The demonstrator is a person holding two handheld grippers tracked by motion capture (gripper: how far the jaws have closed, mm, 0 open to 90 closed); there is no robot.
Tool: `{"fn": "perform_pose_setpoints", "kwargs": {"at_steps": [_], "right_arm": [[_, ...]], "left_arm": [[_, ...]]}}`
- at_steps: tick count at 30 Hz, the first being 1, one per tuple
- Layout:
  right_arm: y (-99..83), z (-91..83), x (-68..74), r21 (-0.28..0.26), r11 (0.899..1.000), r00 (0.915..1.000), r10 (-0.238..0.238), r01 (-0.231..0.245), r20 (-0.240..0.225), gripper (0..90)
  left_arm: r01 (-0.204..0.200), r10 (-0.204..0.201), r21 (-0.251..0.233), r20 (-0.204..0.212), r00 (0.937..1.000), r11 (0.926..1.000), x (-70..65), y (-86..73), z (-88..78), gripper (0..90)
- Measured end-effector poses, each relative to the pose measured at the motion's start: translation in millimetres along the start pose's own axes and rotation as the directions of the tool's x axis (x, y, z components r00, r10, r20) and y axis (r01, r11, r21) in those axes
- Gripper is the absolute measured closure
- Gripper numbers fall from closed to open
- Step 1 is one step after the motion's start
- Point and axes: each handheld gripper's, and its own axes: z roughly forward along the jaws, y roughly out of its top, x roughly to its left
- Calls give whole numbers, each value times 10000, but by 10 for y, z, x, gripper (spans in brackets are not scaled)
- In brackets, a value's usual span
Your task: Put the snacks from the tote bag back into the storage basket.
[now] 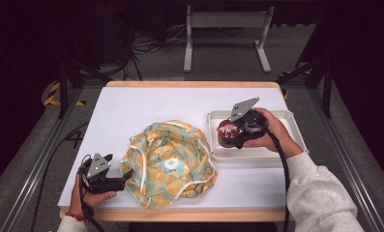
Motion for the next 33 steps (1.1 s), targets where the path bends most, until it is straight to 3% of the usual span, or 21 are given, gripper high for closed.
{"fn": "perform_pose_setpoints", "kwargs": {"at_steps": [16, 25, 29, 33], "right_arm": [[-312, 87, -242, 720, 9954, 9979, 618, -630, 193, 234], [-420, 147, -341, 1053, 9922, 9978, 670, -667, 3, 234], [-462, 188, -383, 1210, 9874, 9948, 1022, -1018, 36, 234], [-472, 215, -398, 1289, 9866, 9947, 1020, -999, -92, 234]], "left_arm": [[-100, 100, 64, 48, 9999, 9999, 6, -6, 4, 88], [-101, 99, 127, 114, 9999, 9999, 2, -7, 9, 88], [-160, 159, 129, 124, 9998, 9998, -1, -8, 14, 88], [-156, 154, 144, 119, 9998, 9998, -3, -9, 14, 87]]}}
